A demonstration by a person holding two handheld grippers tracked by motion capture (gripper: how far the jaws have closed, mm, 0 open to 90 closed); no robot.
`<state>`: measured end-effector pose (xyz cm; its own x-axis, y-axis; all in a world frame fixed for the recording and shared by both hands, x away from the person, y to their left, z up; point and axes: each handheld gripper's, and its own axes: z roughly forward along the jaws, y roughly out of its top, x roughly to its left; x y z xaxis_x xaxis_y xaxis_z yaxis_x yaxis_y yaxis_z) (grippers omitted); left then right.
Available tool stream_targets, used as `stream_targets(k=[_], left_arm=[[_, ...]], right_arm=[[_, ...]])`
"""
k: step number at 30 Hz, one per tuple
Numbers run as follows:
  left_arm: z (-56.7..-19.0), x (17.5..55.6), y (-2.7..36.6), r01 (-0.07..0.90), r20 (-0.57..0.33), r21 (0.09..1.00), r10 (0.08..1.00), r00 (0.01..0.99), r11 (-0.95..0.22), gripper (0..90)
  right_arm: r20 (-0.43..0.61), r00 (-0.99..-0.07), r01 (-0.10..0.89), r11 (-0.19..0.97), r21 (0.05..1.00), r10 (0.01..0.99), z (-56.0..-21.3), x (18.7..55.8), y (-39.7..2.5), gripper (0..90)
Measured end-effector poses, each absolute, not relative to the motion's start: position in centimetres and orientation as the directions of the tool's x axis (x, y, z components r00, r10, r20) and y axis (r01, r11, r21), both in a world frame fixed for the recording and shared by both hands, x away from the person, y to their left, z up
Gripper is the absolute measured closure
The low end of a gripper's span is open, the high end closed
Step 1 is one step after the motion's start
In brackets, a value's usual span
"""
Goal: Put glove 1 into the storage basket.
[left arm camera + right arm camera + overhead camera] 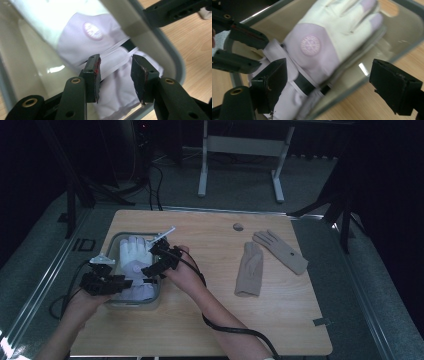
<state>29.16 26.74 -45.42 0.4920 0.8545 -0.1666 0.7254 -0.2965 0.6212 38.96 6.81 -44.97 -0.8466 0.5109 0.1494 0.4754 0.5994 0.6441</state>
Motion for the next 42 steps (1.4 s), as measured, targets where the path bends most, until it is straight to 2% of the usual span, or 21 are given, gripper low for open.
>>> stream_targets(k=[19, 37, 42], left_arm=[[-44.3, 29.0, 20.5, 0.646, -0.172, 0.680, 0.782, 0.599, -0.346, 59.5], [-45.9, 29.2, 15.1, 0.603, -0.189, 0.715, 0.733, 0.653, -0.353, 59.4], [-47.0, 29.0, 13.6, 0.583, -0.186, 0.727, 0.713, 0.676, -0.363, 59.5]], right_arm=[[0.114, -0.798, 0.503, 0.549, 0.667, 0.592, -44.4, 39.6, -1.0, 14.7], [0.112, -0.745, 0.543, 0.502, 0.673, 0.657, -44.8, 39.2, -8.5, 14.9], [0.106, -0.749, 0.526, 0.489, 0.697, 0.654, -45.4, 39.1, -10.3, 14.3]])
